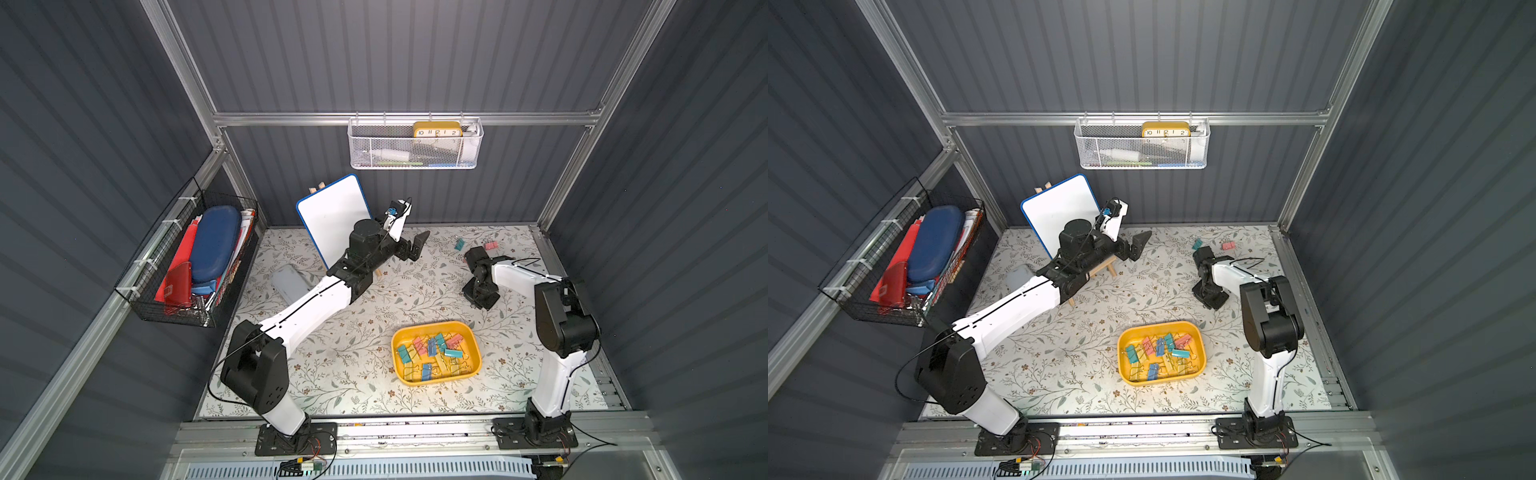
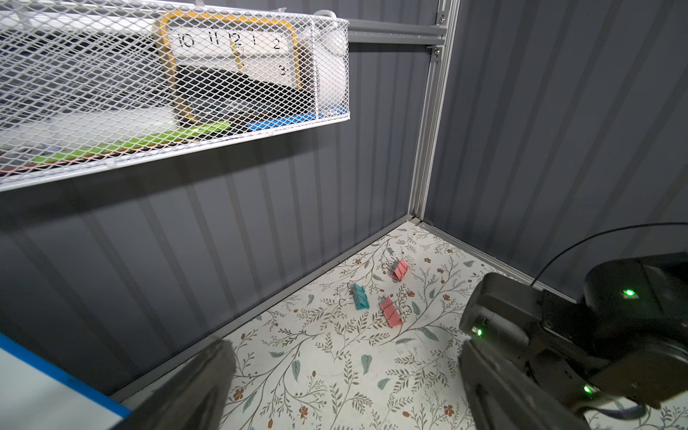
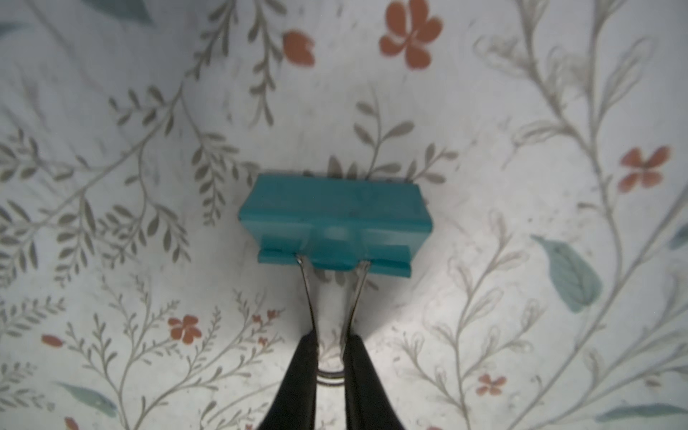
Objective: Put the binder clips in the storage box
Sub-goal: Pick up the binder clip at the center of the board.
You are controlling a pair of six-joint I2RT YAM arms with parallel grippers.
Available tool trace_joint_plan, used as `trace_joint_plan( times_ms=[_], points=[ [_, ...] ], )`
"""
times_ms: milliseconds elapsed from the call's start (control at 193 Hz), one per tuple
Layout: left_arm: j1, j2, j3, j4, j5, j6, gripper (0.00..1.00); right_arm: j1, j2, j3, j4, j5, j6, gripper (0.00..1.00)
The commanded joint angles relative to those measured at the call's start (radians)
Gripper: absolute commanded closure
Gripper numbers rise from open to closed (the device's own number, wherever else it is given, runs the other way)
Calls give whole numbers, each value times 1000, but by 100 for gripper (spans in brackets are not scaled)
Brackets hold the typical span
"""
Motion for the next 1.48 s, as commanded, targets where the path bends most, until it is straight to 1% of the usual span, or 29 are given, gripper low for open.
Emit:
trace_joint_plan(
  times_ms=[0,47,98,134,140,181,259,305,372,507,605,745,791,864,1019,1076,1179,1293,1417,1479],
  points=[
    [-2,-23,-3,12,0,-10,1,70,-16,-18,-31,-7,-14,82],
    [-2,-21,-3,12,2,-11,1,93,-23,-4,-37,1,-22,82],
    [-1,-20,-3,12,1,-12,1,107,-29,20,-56,22,-33,77],
    [-1,-18,-1,12,3,-11,1,110,-34,41,-78,47,-38,69],
    [-1,-18,-1,12,2,-11,1,110,-35,46,-84,57,-38,65],
    [-2,-20,-1,13,1,-11,1,108,-44,65,-104,102,-37,56],
    [-1,-20,-3,12,2,-10,1,106,-58,91,-125,189,-40,42],
    [-2,-20,-4,12,4,-10,1,100,-59,98,-128,224,-44,35],
    [-2,-21,-3,12,3,-11,1,84,-45,115,-115,225,-64,30],
    [-1,-19,-1,15,5,-11,1,70,28,162,-103,212,-99,21],
    [-2,-20,-2,13,3,-10,1,67,65,165,-83,188,-104,18],
    [-2,-20,-3,15,0,-10,1,67,85,142,-41,143,-101,21],
    [-1,-20,-2,15,4,-10,1,67,90,138,-35,128,-107,25],
    [0,-17,0,16,4,-11,1,66,94,129,-28,129,-107,34],
    [-1,-17,-1,14,3,-9,1,65,67,109,-37,138,-110,65],
    [-1,-19,-3,15,1,-11,1,65,29,99,-45,153,-112,68],
    [-2,-15,-1,15,1,-10,1,66,-77,83,-65,167,-124,70],
    [-1,-14,-2,15,5,-11,1,69,-231,67,-124,133,-117,71],
    [-1,-18,-5,19,-3,-14,1,100,-465,-35,-123,34,-68,75],
    [-2,-19,-8,21,-10,-13,1,153,-585,-119,-111,-20,-15,77]
  ],
)
